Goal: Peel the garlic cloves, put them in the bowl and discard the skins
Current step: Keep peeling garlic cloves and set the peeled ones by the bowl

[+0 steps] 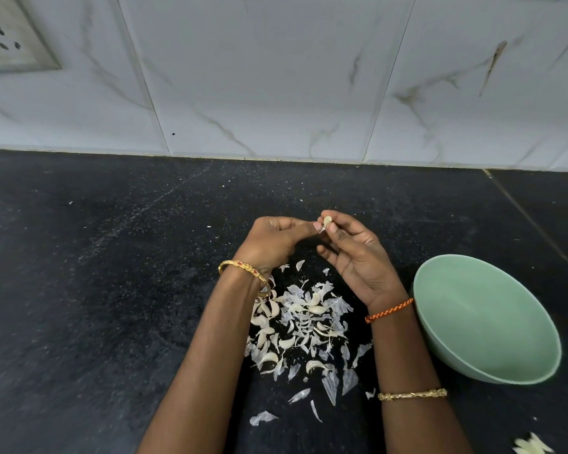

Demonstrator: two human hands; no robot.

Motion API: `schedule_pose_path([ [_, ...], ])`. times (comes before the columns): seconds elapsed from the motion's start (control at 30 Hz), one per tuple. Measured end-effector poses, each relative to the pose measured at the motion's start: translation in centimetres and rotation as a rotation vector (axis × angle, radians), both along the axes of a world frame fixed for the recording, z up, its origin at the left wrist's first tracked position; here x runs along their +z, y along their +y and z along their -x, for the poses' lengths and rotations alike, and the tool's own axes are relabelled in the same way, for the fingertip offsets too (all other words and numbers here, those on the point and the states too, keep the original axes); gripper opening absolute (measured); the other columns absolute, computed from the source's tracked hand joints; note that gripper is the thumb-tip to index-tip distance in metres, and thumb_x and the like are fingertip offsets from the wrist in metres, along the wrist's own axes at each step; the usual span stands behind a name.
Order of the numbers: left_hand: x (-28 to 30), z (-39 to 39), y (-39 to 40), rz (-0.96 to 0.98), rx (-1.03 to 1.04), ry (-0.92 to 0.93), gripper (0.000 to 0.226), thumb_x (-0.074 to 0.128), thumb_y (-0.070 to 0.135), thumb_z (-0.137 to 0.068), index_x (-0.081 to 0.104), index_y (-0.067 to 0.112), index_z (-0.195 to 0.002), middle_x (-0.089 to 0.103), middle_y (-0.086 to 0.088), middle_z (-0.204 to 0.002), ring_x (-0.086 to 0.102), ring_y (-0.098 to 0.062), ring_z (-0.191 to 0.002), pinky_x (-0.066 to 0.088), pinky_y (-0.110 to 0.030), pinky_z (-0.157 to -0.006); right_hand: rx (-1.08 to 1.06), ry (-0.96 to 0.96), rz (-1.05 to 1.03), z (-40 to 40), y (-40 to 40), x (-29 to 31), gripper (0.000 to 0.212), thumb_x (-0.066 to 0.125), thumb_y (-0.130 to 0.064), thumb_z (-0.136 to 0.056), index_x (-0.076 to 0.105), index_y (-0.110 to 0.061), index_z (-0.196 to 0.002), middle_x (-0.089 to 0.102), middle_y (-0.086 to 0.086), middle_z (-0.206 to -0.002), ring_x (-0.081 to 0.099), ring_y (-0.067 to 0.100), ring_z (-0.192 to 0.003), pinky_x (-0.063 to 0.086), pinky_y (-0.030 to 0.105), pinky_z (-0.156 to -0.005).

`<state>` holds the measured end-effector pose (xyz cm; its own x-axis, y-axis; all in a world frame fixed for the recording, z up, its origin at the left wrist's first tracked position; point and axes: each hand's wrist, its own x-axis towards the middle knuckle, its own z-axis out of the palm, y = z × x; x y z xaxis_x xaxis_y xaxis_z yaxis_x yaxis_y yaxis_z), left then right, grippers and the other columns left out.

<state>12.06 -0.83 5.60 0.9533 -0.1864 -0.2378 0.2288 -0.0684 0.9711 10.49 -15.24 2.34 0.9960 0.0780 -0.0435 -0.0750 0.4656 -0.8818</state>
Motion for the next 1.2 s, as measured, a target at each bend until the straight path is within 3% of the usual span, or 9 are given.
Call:
schedule_pose_path([
  [0.1,-0.2,-0.1,0.0,0.005,-0.004,0.043,0.013,0.068,0.017,-0.085,0.07,0.008,-0.076,0.034,0.01,-0.04,0.022,-0.003,-0.034,0.019,-0.014,-0.034,0.012,-0.008,-0.017,0.0,0.1,0.0,0.021,0.073,-0.024,-0.063,0.078,-0.026,-0.083,0.073,-0.004,-0.091,0.066,0.006,-0.088,0.054,0.021,-0.071],
  [0.23,-0.5,-0.3,-0.1,-0.034,0.006,0.077,0.041,0.067,0.017,-0.085,0.05,0.018,-0.048,0.028,0.007,-0.042,0.019,-0.005,-0.034,0.018,-0.016,-0.035,-0.018,-0.001,-0.097,-0.2,0.8,-0.3,0.018,0.063,-0.013,-0.075,0.074,-0.022,-0.086,0.072,-0.003,-0.089,0.066,0.008,-0.084,0.055,0.022,-0.074],
  [0.33,-0.9,-0.7,0.3,-0.155,0.035,0.102,0.038,0.065,0.023,-0.084,0.041,0.02,-0.055,0.026,0.008,-0.043,0.019,-0.009,-0.038,0.017,-0.019,-0.039,-0.068,0.002,-0.213,-0.6,1.0,-0.2,0.018,0.065,-0.015,-0.074,0.077,-0.024,-0.083,0.071,-0.005,-0.088,0.065,0.008,-0.083,0.055,0.022,-0.074],
  [0.47,-0.8,-1.0,0.5,-0.188,0.054,0.095,0.035,0.058,0.029,-0.087,0.043,0.022,-0.056,0.029,0.005,-0.049,0.022,-0.01,-0.038,0.019,-0.016,-0.036,-0.07,0.003,-0.134,-0.6,0.5,-0.4,0.023,0.063,-0.013,-0.075,0.069,-0.017,-0.097,0.073,-0.003,-0.093,0.067,0.009,-0.088,0.055,0.021,-0.073],
  [0.67,-0.4,-0.4,0.6,-0.141,0.081,-0.093,0.01,0.073,0.02,-0.082,0.069,0.011,-0.079,0.049,0.01,-0.052,0.038,0.003,-0.034,0.03,-0.007,-0.038,-0.118,-0.016,0.021,-0.3,0.6,-0.3,0.025,0.066,-0.011,-0.073,0.066,-0.013,-0.098,0.074,0.0,-0.094,0.068,0.007,-0.086,0.053,0.019,-0.069],
  [0.8,0.0,-0.2,0.7,-0.069,0.069,-0.123,0.014,0.066,0.014,-0.088,0.071,0.005,-0.096,0.052,0.018,-0.041,0.044,0.007,-0.034,0.029,-0.001,-0.04,-0.157,-0.023,0.072,-0.4,0.5,-0.5,0.022,0.069,-0.007,-0.074,0.068,-0.013,-0.094,0.074,-0.001,-0.089,0.067,0.005,-0.082,0.051,0.017,-0.063],
  [0.87,0.1,-0.1,0.6,-0.052,0.06,-0.162,0.015,0.068,0.014,-0.086,0.071,0.004,-0.097,0.058,0.016,-0.049,0.045,0.007,-0.036,0.031,-0.001,-0.042,-0.16,-0.03,0.097,-0.4,0.5,-0.5,0.019,0.067,0.0,-0.078,0.068,-0.012,-0.093,0.074,-0.001,-0.086,0.066,0.005,-0.08,0.051,0.016,-0.062],
  [1.03,-0.4,-0.3,0.8,-0.074,0.084,-0.277,0.003,0.075,0.014,-0.079,0.073,0.016,-0.079,0.07,-0.003,-0.079,0.059,-0.002,-0.068,0.05,-0.012,-0.066,-0.138,-0.069,0.187,-0.3,0.6,-0.6,0.019,0.068,0.003,-0.079,0.069,-0.011,-0.092,0.074,-0.001,-0.084,0.067,0.007,-0.079,0.053,0.017,-0.065],
  [1.2,-1.0,-0.8,1.1,-0.169,0.042,-0.354,0.003,0.074,0.019,-0.08,0.072,0.018,-0.079,0.07,-0.015,-0.091,0.061,-0.017,-0.081,0.053,-0.029,-0.08,-0.115,-0.09,0.21,-0.2,0.5,-0.5,0.019,0.071,-0.001,-0.071,0.069,-0.009,-0.088,0.074,0.0,-0.081,0.069,0.009,-0.078,0.055,0.019,-0.067],
])
